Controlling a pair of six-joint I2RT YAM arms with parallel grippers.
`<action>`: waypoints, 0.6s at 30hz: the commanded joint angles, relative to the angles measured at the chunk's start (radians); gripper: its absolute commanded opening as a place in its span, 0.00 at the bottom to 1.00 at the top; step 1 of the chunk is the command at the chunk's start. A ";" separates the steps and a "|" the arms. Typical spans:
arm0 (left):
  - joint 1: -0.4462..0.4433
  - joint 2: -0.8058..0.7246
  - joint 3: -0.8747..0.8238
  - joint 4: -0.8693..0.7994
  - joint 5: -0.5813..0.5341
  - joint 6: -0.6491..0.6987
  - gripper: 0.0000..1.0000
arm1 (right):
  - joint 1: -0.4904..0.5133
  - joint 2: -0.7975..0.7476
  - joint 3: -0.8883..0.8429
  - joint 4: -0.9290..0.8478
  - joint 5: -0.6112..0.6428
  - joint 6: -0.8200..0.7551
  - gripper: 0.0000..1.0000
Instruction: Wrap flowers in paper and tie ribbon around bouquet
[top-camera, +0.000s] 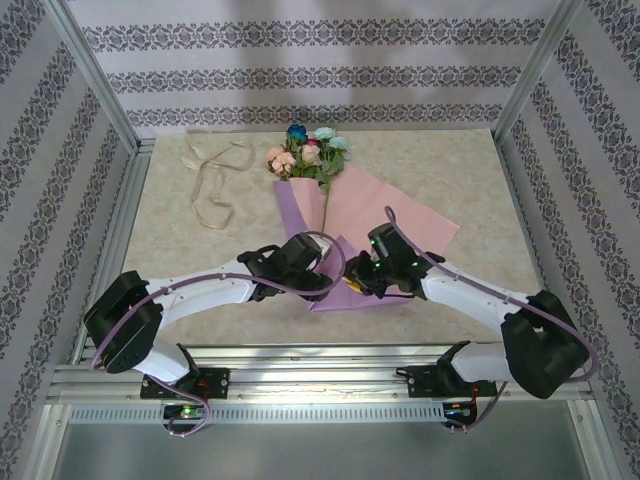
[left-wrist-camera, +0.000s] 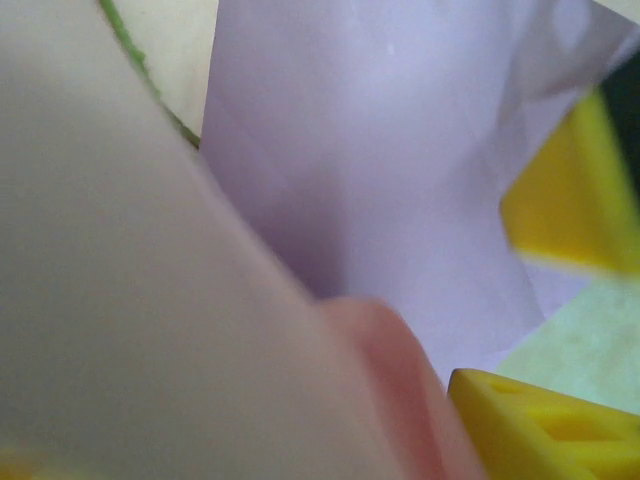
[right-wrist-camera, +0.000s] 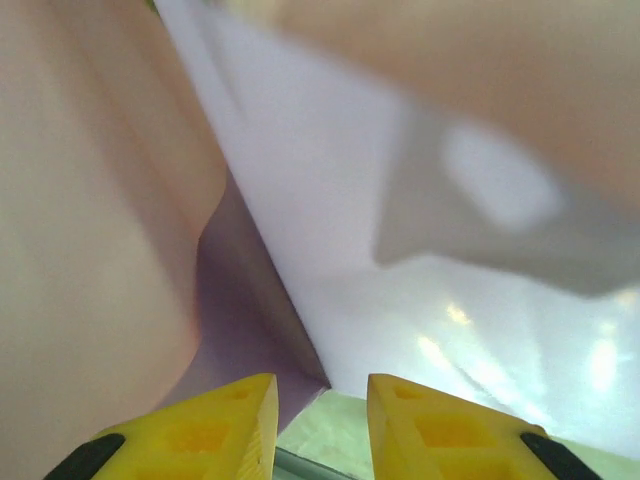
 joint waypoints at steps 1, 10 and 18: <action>-0.023 0.013 0.032 0.017 0.032 0.054 0.71 | -0.101 -0.058 0.020 -0.101 -0.002 -0.083 0.33; -0.044 0.126 0.067 0.041 0.120 0.079 0.71 | -0.215 -0.019 0.230 -0.176 -0.125 -0.288 0.54; -0.048 0.155 0.073 0.060 0.131 0.071 0.69 | -0.083 0.033 0.378 -0.158 -0.058 -0.384 0.68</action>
